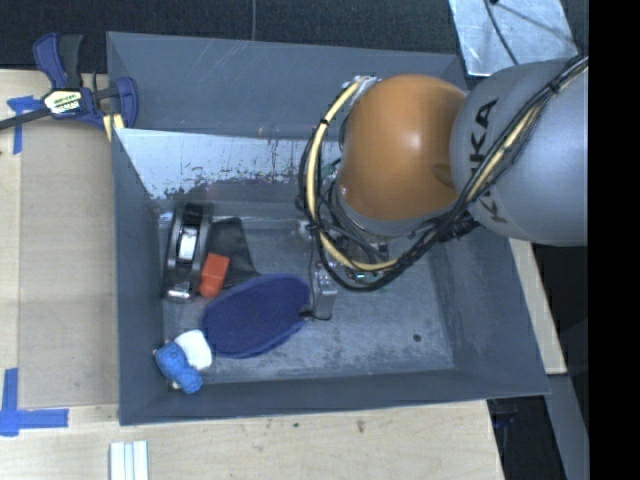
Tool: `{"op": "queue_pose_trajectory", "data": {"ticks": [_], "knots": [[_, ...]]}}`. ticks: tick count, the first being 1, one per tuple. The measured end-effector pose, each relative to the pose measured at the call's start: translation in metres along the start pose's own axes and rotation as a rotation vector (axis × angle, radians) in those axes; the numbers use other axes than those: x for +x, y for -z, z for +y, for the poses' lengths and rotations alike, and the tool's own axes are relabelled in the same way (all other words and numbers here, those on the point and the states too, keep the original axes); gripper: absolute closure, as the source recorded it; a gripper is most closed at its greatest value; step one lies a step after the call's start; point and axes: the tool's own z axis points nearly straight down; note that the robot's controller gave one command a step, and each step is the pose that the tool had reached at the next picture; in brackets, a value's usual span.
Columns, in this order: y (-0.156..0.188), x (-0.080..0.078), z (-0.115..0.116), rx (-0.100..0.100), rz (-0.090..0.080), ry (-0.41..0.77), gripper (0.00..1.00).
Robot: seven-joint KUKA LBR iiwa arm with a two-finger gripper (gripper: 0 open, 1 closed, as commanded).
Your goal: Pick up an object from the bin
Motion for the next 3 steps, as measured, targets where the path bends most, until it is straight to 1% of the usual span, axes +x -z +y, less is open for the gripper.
{"op": "queue_pose_trajectory", "data": {"ticks": [1,2,3], "knots": [[-0.122,0.007,-0.016,0.0,-0.004,0.056,0.0],[-0.115,0.003,-0.015,-0.002,-0.017,0.055,1.0],[0.004,-0.013,-0.012,-0.002,-0.016,0.051,1.0]]}}
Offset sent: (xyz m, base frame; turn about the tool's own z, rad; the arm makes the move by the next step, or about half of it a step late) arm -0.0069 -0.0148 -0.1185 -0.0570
